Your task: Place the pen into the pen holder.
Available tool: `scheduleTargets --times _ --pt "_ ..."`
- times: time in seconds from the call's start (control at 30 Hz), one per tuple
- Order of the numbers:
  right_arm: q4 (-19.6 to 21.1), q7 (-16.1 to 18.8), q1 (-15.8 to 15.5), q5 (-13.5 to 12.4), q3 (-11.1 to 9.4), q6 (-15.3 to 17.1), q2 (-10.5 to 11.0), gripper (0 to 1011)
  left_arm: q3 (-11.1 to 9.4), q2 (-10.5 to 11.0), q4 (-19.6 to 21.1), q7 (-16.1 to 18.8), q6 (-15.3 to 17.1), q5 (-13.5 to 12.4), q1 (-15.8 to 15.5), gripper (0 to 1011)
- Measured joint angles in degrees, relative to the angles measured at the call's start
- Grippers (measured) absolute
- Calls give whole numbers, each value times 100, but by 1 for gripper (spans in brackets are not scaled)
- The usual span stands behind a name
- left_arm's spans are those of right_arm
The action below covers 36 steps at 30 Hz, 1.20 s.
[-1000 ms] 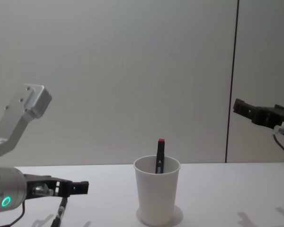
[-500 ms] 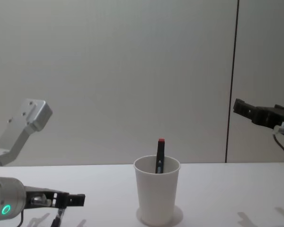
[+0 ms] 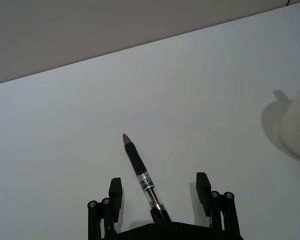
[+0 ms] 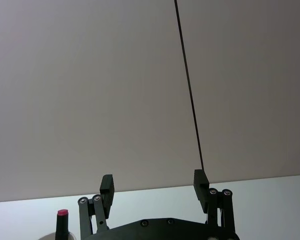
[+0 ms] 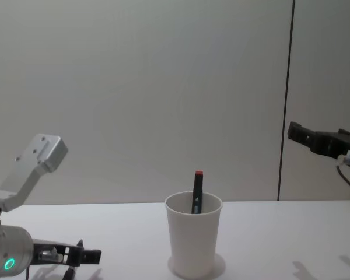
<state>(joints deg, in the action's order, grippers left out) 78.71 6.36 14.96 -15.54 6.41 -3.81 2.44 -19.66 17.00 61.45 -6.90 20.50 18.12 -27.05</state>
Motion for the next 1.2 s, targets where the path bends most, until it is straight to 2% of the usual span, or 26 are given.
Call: scheduleTargets --times 0.3,0.33,0.37,0.4,0.83,0.93,1.2 --pt "0 0 0 0 0 0 0 1001 -2 -40 -205 -15 15 -47 -66 734" --pt "0 0 0 0 0 0 0 1001 -1 -44 -235 -15 11 -46 -68 674" --pt "0 0 0 0 0 0 0 1001 0 -46 -247 -14 6 -43 -68 674" --pt "0 0 0 0 0 0 0 1001 3 -49 -272 -10 -1 -36 -69 617" --pt "0 0 0 0 0 0 0 1001 29 -65 -418 41 -81 10 -59 214" --pt "0 0 0 0 0 0 0 1001 32 -67 -433 47 -92 10 -55 161" --pt "0 0 0 0 0 0 0 1001 38 -71 -443 48 -114 -29 -41 144"
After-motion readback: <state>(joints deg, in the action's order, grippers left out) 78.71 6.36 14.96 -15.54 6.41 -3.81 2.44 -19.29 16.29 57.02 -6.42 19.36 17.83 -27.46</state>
